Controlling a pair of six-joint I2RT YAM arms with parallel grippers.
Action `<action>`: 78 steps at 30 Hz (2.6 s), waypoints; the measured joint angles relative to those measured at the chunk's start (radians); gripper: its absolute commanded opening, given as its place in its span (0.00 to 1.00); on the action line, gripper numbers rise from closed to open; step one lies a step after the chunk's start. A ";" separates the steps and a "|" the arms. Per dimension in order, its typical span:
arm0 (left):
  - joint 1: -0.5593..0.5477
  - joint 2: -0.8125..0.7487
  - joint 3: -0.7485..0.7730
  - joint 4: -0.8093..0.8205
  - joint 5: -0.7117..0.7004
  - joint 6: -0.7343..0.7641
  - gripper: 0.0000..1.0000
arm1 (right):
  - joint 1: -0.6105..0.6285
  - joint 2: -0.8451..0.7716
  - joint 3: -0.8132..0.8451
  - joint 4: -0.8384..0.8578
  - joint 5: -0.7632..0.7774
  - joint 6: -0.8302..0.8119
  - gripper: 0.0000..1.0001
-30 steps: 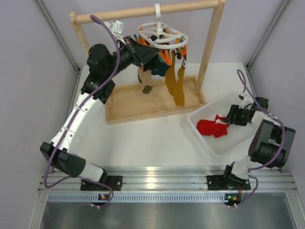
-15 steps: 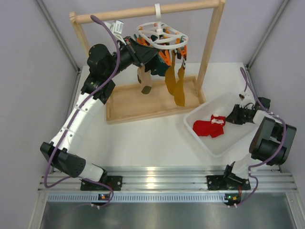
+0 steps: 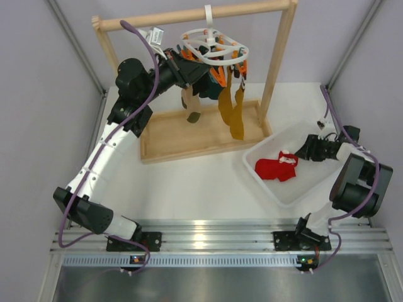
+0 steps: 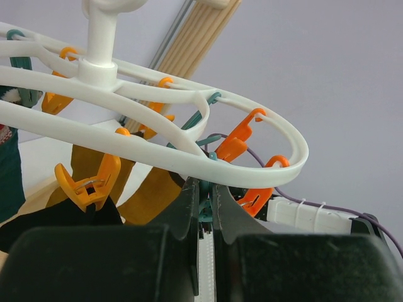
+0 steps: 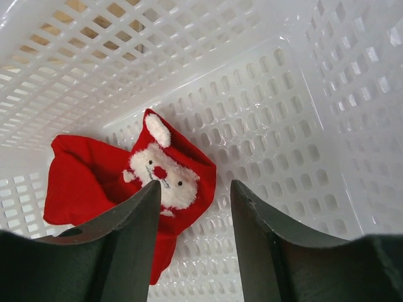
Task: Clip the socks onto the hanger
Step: Pick up the sock from the bin.
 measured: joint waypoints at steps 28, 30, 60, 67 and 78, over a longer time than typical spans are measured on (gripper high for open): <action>0.000 0.007 0.000 0.001 0.000 0.000 0.00 | 0.044 0.142 0.059 0.015 -0.056 0.021 0.36; 0.000 0.007 0.000 0.001 0.000 0.000 0.00 | 0.044 0.147 0.063 0.012 -0.059 0.015 0.34; -0.001 0.015 0.000 0.000 0.003 0.012 0.00 | 0.108 -0.192 0.377 -0.360 -0.200 -0.151 0.00; -0.001 0.015 0.000 0.000 0.019 0.019 0.00 | 0.267 -0.389 0.534 -0.427 -0.291 -0.146 0.00; -0.001 0.018 0.000 0.001 0.035 0.019 0.00 | 0.566 -0.411 0.734 -0.513 -0.307 -0.136 0.00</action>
